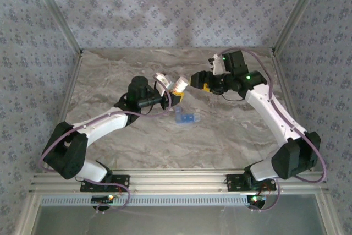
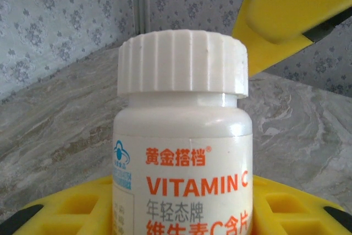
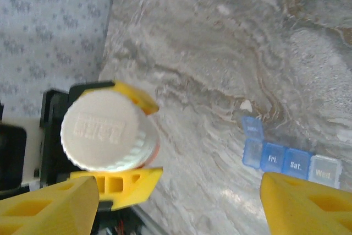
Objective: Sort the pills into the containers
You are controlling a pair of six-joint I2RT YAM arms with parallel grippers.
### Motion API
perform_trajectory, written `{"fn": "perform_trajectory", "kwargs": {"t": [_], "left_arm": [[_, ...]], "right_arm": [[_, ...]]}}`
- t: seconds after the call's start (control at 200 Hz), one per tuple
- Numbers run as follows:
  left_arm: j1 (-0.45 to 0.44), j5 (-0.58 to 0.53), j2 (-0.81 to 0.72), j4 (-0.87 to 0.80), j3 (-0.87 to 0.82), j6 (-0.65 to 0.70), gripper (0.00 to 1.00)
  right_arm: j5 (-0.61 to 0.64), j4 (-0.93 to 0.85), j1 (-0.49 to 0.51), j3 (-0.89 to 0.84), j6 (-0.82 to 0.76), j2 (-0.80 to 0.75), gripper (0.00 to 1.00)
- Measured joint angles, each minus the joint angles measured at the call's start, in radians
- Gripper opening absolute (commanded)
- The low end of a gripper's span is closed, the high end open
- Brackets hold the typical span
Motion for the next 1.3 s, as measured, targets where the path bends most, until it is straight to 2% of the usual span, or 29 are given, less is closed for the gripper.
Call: {"fn": "perform_trajectory", "kwargs": {"t": [0.34, 0.7, 0.949, 1.299], "left_arm": [[0.000, 0.007, 0.000, -0.056, 0.001, 0.003, 0.00], [0.000, 0.006, 0.000, -0.060, 0.013, 0.003, 0.00], [-0.004, 0.006, 0.001, -0.060, 0.018, 0.003, 0.00], [-0.004, 0.007, 0.008, -0.058, 0.031, -0.001, 0.00]], "right_arm": [[0.144, 0.246, 0.051, -0.076, 0.215, -0.023, 0.81], [0.178, 0.307, 0.143, -0.076, 0.260, 0.031, 0.80], [0.181, 0.313, 0.160, -0.076, 0.262, 0.032, 0.69], [0.180, 0.316, 0.172, -0.076, 0.249, 0.032, 0.46]]}}
